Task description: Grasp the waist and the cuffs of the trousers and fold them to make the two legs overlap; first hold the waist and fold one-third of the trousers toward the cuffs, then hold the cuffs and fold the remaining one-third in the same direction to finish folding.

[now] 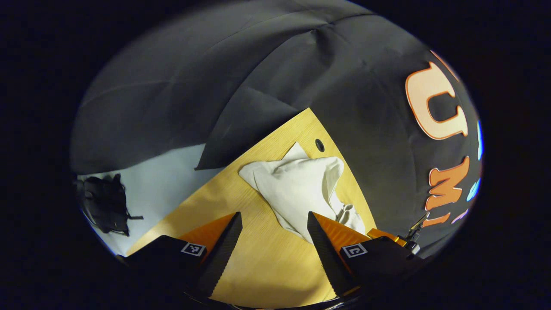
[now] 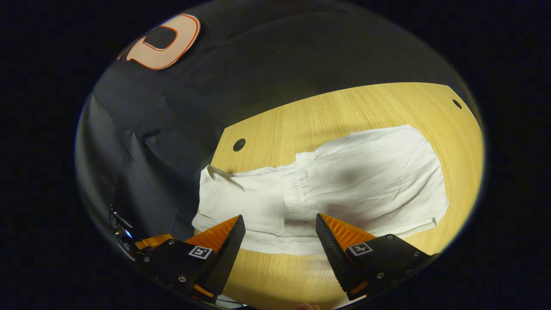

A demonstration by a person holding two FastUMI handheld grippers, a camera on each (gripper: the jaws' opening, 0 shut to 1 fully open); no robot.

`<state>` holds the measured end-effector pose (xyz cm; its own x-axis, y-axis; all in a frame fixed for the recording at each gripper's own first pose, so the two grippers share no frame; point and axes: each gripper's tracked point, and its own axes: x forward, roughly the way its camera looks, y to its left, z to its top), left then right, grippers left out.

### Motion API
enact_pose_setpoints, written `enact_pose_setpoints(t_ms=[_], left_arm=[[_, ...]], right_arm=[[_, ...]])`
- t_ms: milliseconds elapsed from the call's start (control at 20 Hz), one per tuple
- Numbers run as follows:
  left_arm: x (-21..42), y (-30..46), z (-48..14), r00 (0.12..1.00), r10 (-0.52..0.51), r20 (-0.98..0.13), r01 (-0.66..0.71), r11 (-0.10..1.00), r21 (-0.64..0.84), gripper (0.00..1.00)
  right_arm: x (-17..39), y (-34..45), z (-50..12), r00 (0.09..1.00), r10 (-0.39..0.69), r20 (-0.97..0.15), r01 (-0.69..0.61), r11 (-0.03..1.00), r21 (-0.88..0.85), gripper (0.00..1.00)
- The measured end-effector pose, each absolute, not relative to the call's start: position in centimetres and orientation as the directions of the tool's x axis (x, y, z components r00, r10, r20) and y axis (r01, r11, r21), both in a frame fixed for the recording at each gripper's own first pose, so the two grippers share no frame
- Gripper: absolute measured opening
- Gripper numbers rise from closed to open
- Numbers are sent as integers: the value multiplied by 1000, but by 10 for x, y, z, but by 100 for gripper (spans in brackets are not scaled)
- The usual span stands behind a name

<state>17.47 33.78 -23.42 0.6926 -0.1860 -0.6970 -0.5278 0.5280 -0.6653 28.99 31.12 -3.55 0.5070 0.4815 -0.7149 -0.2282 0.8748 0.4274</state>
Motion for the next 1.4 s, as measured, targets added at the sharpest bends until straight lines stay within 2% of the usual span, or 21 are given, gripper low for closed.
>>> enact_pose_setpoints(t_ms=[550, 1000, 1050, 1100, 1150, 1200, 1300, 1400], left_arm=[[223, 316, -282, 698, -241, -674, -574, 376, -728, 100], [280, 313, -293, 744, -253, -619, -541, 317, -779, 99], [285, 314, -297, 739, -253, -624, -543, 325, -774, 89], [288, 313, -302, 733, -255, -630, -544, 336, -769, 97], [290, 313, -305, 731, -250, -635, -546, 344, -764, 75], [296, 314, -312, 728, -244, -641, -551, 348, -758, 62], [308, 313, -316, 742, -243, -625, -542, 331, -773, 24], [308, 317, -320, 737, -231, -636, -548, 348, -761, 17]], right_arm=[[290, 246, -32, 520, 435, -735, -153, 894, 421, 98], [294, 220, -28, 532, 474, -702, -84, 854, 513, 98], [294, 216, -27, 534, 474, -700, -72, 850, 521, 98], [295, 213, -27, 536, 474, -699, -61, 847, 527, 98], [296, 209, -28, 540, 471, -698, -51, 846, 531, 99], [297, 205, -28, 543, 467, -698, -43, 845, 533, 98], [298, 198, -26, 547, 464, -697, -33, 844, 536, 98], [293, 193, -24, 549, 462, -697, -34, 845, 533, 98]])
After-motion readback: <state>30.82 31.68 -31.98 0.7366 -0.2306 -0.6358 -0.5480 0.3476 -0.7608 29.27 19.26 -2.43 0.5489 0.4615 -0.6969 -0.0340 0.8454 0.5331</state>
